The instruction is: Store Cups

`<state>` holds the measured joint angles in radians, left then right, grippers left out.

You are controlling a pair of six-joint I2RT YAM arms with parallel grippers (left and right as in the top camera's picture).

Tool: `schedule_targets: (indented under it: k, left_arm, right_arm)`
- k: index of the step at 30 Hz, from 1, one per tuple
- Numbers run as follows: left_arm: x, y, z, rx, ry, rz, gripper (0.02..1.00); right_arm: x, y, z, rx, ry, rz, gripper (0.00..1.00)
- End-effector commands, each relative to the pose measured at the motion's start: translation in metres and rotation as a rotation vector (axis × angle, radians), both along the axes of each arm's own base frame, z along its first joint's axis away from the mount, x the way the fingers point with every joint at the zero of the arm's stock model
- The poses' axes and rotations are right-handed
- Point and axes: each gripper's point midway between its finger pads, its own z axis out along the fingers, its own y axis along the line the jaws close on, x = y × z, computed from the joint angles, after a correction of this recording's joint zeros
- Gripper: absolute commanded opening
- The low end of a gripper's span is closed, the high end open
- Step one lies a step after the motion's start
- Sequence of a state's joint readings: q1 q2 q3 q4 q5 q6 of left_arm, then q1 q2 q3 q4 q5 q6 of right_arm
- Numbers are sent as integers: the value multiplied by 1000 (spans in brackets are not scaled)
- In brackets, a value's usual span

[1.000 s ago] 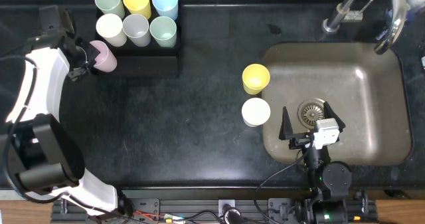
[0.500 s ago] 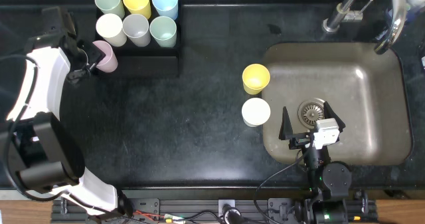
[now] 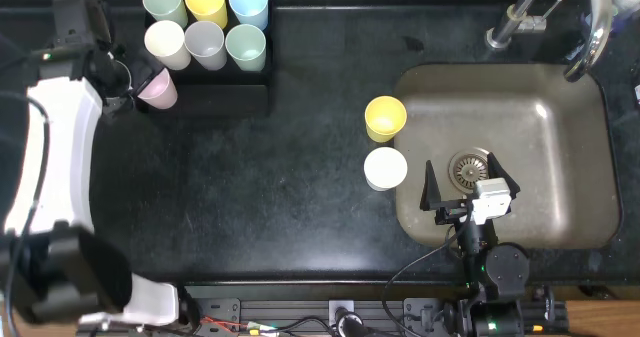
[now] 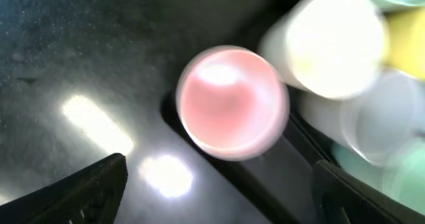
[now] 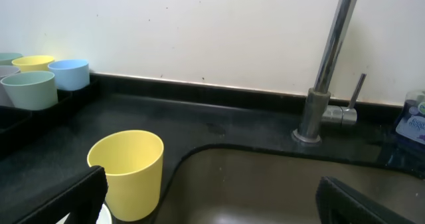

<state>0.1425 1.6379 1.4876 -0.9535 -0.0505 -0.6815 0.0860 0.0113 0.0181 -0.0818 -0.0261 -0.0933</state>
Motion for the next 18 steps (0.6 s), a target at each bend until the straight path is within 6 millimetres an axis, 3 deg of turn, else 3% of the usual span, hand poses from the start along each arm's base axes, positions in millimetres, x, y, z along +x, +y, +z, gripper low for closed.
schedule_targets:
  k: [1,3,6,13,18]
  left_arm:
    - [0,-47,51,-11,-139,-132,917]
    - [4,-80,60,6,-175,-247,921]
    - [11,-144,62,45,-217,-451,921]
    - [24,-287,28,77,-254,-782,923]
    - [18,-362,5,144,-175,-1006,917]
  right_arm:
    - [0,2,-4,3,2,8,996]
    - [0,2,-4,3,2,8,996]
    - [0,2,-4,4,2,8,996]
    - [0,2,-4,3,2,8,996]
    - [0,2,-4,4,2,8,996]
